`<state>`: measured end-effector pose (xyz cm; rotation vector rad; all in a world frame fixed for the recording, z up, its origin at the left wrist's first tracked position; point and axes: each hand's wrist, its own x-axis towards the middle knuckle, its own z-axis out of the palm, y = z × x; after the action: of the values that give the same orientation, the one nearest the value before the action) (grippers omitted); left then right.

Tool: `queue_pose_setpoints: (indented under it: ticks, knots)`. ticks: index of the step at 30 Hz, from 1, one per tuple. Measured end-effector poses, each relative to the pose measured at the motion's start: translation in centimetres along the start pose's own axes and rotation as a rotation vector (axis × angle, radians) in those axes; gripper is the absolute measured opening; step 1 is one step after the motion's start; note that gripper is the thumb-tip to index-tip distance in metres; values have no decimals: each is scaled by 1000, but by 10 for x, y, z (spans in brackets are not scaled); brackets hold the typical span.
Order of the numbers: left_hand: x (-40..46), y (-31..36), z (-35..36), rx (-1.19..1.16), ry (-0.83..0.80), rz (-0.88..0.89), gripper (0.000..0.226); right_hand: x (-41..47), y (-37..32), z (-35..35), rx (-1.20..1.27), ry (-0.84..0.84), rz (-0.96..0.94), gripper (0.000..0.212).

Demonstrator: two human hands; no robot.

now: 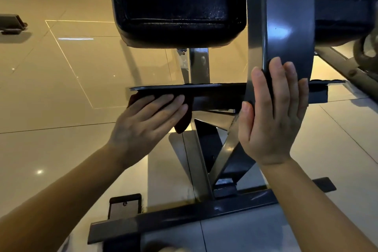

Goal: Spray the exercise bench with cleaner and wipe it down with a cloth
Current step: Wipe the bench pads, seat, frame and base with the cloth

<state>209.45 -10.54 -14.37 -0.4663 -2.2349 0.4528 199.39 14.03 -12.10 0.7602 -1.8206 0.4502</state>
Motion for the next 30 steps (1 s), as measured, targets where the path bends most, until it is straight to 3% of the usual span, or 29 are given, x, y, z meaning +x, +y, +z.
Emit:
queue_pose_setpoints:
  ticks: [7,11,15,22,30]
  knots:
    - [63,43,10,-69,-118,100,46,0,1,-1,3,-2,7,45]
    - [63,42,12,10,-127,98,65,1,2,-3,0,-28,-12,46]
    - [35,21,5,-14,-181,73,53,0,3,-3,-14,-40,-14,47]
    - [-10,0,-6,-34,-104,-71,58,1,0,-3,-7,-47,-4,46]
    - [49,47,7,-107,-119,-68,52,1,0,-3,-6,-29,3,46]
